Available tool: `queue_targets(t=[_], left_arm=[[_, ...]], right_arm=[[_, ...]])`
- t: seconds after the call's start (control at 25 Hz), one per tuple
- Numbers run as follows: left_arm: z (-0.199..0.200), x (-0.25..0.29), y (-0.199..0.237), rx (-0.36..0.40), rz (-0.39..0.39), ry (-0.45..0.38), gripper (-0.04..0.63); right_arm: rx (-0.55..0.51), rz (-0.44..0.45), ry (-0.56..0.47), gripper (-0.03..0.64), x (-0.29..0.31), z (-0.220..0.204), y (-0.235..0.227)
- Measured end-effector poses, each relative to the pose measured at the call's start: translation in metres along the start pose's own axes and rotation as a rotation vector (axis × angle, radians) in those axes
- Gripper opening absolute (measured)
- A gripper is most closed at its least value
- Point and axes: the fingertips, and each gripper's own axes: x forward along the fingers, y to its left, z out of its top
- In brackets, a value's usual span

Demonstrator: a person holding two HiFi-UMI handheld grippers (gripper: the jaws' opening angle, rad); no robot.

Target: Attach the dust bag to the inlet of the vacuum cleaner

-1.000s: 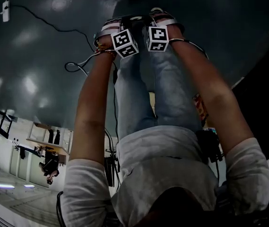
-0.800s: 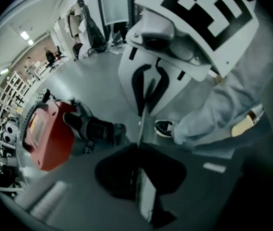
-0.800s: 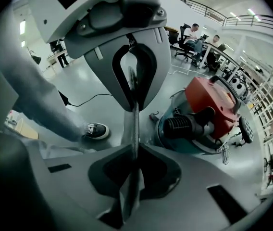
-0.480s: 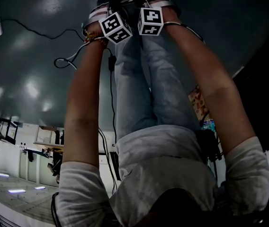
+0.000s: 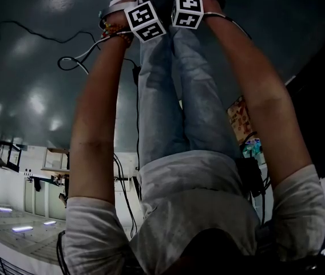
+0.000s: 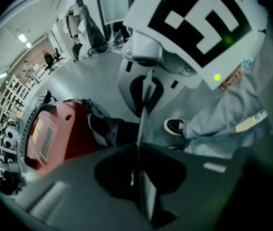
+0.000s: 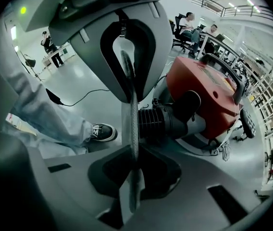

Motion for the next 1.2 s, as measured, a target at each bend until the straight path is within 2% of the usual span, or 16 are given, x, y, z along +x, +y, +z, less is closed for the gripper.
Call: queue_targets(t=[0.24, 0.4, 0.52, 0.64, 0.72, 0.96, 1.12, 1.2], left_arm=[[-0.015, 0.014, 0.000, -0.074, -0.038, 0.004, 0.029], [-0.007, 0.007, 0.001, -0.014, -0.017, 0.030, 0.044], [-0.006, 0.007, -0.002, -0.002, -0.017, 0.022, 0.021], [-0.021, 0.014, -0.001, -0.044, -0.025, 0.033, 0.018], [-0.028, 0.019, -0.002, -0.072, -0.037, 0.046, 0.018], [-0.010, 0.006, -0.001, -0.046, -0.052, 0.041, 0.017], [-0.020, 0.013, 0.001, -0.113, -0.068, 0.047, 0.017], [-0.019, 0.013, 0.001, -0.113, -0.066, 0.058, 0.017]], right_arm=[[-0.048, -0.024, -0.008, 0.037, -0.009, 0.009, -0.008], [0.002, 0.011, -0.012, 0.037, 0.002, 0.000, 0.004], [0.009, -0.010, 0.008, 0.037, -0.001, -0.002, 0.006], [-0.017, -0.052, 0.001, 0.037, -0.011, 0.011, -0.001], [-0.031, -0.051, -0.017, 0.037, -0.011, 0.016, -0.002], [-0.005, -0.014, 0.007, 0.037, -0.005, 0.004, 0.003], [-0.010, -0.051, 0.007, 0.038, -0.014, 0.013, -0.002], [0.014, -0.048, -0.003, 0.038, -0.011, 0.011, -0.003]])
